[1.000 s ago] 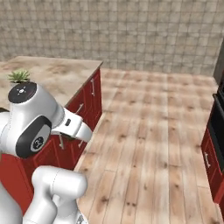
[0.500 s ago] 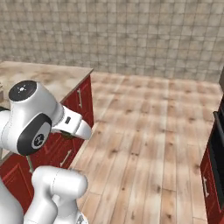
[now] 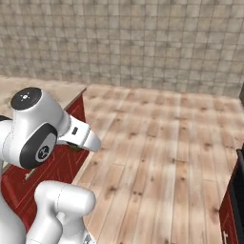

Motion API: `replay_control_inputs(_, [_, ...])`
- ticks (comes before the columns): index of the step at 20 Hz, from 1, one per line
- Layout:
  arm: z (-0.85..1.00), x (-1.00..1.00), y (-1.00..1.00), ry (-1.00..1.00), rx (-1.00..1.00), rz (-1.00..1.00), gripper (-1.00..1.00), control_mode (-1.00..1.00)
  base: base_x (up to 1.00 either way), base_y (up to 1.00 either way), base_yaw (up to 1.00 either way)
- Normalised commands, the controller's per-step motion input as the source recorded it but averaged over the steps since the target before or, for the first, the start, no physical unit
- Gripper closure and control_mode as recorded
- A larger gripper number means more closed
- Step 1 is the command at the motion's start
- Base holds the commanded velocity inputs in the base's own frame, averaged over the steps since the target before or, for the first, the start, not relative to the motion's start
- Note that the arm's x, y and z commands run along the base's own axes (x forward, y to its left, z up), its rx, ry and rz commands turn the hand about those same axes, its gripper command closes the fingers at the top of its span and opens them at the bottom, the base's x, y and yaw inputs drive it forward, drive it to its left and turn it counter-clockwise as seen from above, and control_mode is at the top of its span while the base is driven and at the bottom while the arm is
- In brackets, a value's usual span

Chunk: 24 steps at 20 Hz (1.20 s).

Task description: Place the cold items (kiwi and avocado) from the fridge in one tupperware on the dining counter. Place the warm items (kebab skewer and hot dog) in the stove area in another tupperware.

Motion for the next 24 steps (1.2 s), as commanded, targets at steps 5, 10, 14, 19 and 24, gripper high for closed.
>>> replay_control_inputs(5, [0.0,0.0,0.0,0.0,0.0,0.0,1.0,1.0,1.0,-0.17,0.0])
replay_control_inputs(10, [0.0,0.0,0.0,0.0,0.0,0.0,1.0,1.0,1.0,-0.21,0.0])
replay_control_inputs(14, [0.0,0.0,0.0,0.0,0.0,0.0,1.0,1.0,1.0,-0.09,0.0])
replay_control_inputs(19, [0.0,0.0,0.0,0.0,0.0,0.0,1.0,1.0,1.0,-0.08,0.0])
replay_control_inputs(24, [0.0,0.0,0.0,0.0,0.0,0.0,1.0,1.0,1.0,-0.22,0.03])
